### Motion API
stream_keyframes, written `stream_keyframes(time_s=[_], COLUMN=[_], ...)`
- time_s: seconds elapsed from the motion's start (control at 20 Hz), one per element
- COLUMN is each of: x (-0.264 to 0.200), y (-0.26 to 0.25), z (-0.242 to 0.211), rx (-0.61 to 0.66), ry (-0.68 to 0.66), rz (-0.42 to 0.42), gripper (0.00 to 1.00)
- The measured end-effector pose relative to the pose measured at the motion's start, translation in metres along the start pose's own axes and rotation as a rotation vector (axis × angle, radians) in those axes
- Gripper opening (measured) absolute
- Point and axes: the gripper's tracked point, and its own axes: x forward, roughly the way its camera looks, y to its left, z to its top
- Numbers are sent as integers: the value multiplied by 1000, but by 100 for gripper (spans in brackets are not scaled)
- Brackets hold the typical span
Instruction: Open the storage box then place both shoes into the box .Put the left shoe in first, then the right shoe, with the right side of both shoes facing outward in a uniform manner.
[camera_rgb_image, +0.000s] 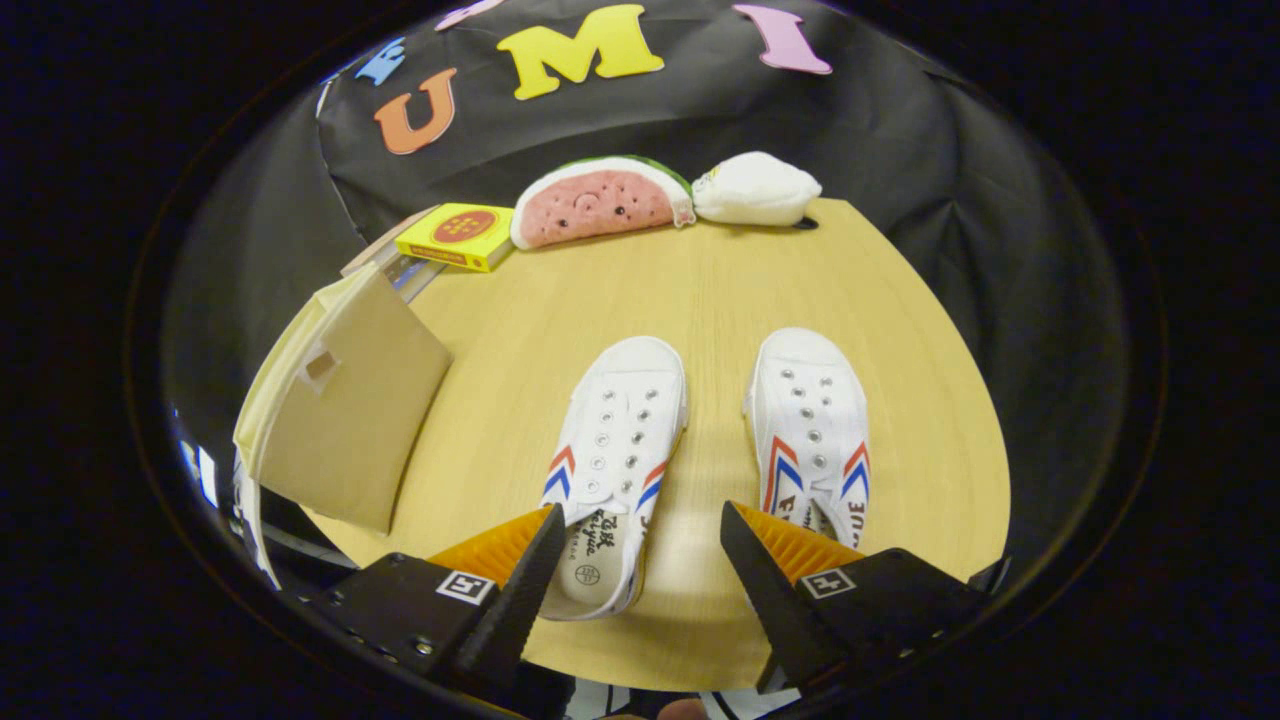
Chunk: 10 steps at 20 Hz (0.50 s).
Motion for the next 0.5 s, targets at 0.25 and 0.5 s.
stream_keyframes(time_s=[0.25,0.5], x=[25,32], y=[-3,-5], z=[-2,-4], rx=[36,85], ry=[78,136], rz=[10,38], gripper=[85,44])
